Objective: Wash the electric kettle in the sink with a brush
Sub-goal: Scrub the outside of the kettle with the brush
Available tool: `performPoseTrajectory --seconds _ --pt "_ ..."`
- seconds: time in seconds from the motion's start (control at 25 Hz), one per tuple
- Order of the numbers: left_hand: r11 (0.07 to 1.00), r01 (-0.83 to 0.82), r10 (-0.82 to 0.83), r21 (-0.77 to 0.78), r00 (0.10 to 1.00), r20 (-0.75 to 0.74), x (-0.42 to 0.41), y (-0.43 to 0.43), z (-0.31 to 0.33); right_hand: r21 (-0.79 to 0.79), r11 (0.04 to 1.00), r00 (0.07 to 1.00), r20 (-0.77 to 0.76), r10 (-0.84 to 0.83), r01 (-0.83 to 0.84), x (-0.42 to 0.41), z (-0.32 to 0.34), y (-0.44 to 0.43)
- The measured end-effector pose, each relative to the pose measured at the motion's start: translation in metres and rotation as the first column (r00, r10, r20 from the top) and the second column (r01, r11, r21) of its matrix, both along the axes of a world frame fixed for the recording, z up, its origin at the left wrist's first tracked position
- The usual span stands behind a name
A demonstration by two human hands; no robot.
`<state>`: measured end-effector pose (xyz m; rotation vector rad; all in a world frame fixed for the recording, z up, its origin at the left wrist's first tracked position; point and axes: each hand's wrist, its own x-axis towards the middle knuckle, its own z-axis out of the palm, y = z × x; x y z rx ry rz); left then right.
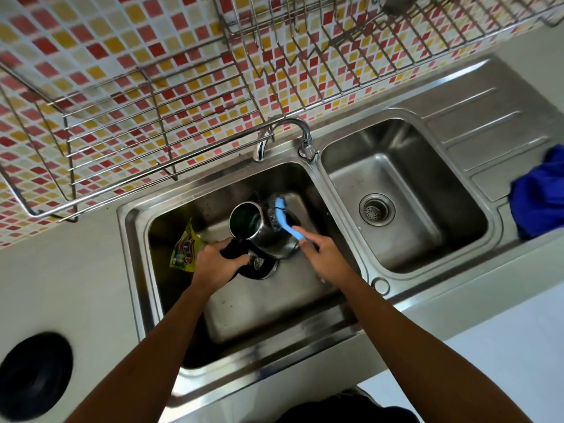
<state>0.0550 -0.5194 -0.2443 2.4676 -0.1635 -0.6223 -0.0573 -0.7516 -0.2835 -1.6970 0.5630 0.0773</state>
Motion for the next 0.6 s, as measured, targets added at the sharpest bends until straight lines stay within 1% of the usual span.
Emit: performPoseTrajectory --seconds 0.04,0.08,0.16,0.2,0.24,0.32,0.36,0.4,0.44,0.48,0.52,0.56,0.6 --pt "1.0 -0.007 0.007 -0.009 1.0 -0.01 0.0 0.003 0.001 0.028 0.999 1.0 0.015 0.018 -0.018 -0.001 0.0 0.002" --pt "1.0 0.01 -0.01 -0.013 1.0 -0.007 -0.001 0.008 0.0 0.025 1.0 1.0 -0.02 -0.016 0.017 0.002 -0.005 0.001" --pt "0.999 0.046 -0.046 -0.003 0.999 0.006 -0.003 0.016 0.0 -0.022 0.991 0.974 -0.182 -0.136 0.135 0.009 -0.012 -0.004" --pt "0.999 0.054 -0.054 0.003 0.999 -0.003 -0.002 0.018 0.0 -0.04 0.989 0.967 -0.207 -0.145 0.14 0.011 -0.013 -0.006" --pt "0.998 0.058 -0.058 -0.001 0.998 -0.004 -0.002 0.019 -0.001 -0.034 0.994 0.98 -0.168 -0.106 0.102 0.013 -0.005 -0.006" --pt "0.999 0.037 -0.037 0.001 0.999 0.002 -0.001 0.02 -0.001 0.018 0.998 0.998 -0.029 0.06 -0.059 0.013 0.015 -0.002" --pt "1.0 0.019 -0.019 0.003 1.0 -0.005 -0.001 0.022 -0.001 0.023 0.993 0.994 -0.008 0.113 -0.112 0.013 0.016 0.0" --pt "1.0 0.024 -0.024 0.003 1.0 -0.007 -0.002 0.023 -0.001 0.017 0.996 0.996 -0.022 0.09 -0.089 0.014 0.014 -0.001" --pt "0.999 0.035 -0.035 0.002 0.999 -0.01 -0.002 0.025 0.0 0.012 1.0 0.998 -0.07 0.005 -0.004 0.018 0.007 -0.005" --pt "0.999 0.049 -0.049 0.003 0.999 -0.009 -0.002 0.026 0.0 -0.019 0.997 0.986 -0.149 -0.074 0.072 0.021 0.001 -0.009" --pt "0.998 0.064 -0.064 0.01 0.998 -0.013 -0.002 0.027 0.0 -0.058 0.994 0.974 -0.199 -0.107 0.097 0.021 -0.002 -0.012" --pt "0.996 0.088 -0.087 0.02 0.996 -0.011 -0.002 0.026 -0.001 -0.053 0.996 0.978 -0.192 -0.086 0.077 0.021 -0.001 -0.014" --pt "0.994 0.105 -0.105 0.034 0.994 -0.005 -0.002 0.027 -0.002 -0.013 0.999 0.989 -0.144 -0.035 0.033 0.022 0.0 -0.015"
